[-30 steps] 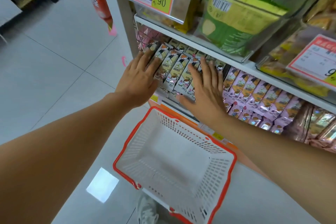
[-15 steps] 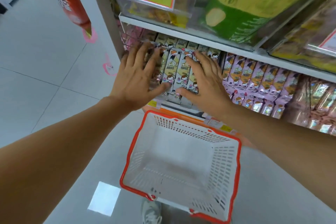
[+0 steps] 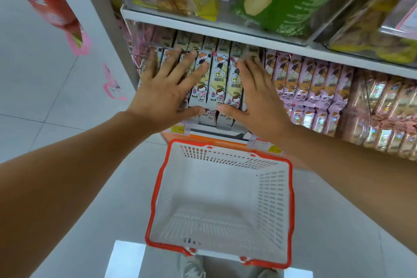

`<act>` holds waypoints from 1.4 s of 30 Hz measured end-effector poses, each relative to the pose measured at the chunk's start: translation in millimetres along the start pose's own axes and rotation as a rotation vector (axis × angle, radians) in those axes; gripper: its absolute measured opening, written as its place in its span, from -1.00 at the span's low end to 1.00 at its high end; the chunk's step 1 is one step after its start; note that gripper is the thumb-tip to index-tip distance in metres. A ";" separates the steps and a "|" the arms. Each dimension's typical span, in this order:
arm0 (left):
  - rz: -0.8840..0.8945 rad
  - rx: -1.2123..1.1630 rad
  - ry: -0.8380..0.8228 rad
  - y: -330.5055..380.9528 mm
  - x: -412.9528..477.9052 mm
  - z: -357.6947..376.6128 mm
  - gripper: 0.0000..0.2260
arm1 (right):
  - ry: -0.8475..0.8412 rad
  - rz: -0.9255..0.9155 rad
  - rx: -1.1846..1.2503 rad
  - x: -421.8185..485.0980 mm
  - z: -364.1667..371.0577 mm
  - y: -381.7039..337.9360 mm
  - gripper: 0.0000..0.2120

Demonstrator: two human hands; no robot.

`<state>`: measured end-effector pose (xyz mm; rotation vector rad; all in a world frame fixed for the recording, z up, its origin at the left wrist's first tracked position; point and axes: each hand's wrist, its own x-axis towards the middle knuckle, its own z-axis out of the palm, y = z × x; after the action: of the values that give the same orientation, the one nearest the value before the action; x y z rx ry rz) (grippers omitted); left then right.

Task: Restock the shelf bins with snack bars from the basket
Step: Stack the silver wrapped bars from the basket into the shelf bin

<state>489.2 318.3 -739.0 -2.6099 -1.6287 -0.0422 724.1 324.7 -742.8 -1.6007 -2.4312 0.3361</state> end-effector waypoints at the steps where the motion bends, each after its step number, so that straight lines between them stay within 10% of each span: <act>1: 0.002 0.004 0.004 -0.1 0.0 0.0 -0.25 | 0.007 0.007 -0.017 -0.1 1.1 -1.2 -0.01; 22: 0.010 0.058 0.088 25.3 -21.7 3.6 -0.09 | 0.079 -0.233 -0.116 -21.6 6.0 -4.9 -0.08; 30: 0.127 -0.336 0.014 33.8 -69.7 -10.9 -0.71 | -0.037 -0.428 0.198 -70.8 -21.9 -16.9 -0.62; 42: -0.033 0.065 0.144 39.5 -88.4 5.0 -0.54 | 0.126 -0.703 -0.092 -58.4 -15.6 -4.0 -0.76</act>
<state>485.7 222.1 -750.6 -2.4698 -1.5967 -0.1724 747.9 270.5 -729.6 -0.6740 -2.7297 -0.0008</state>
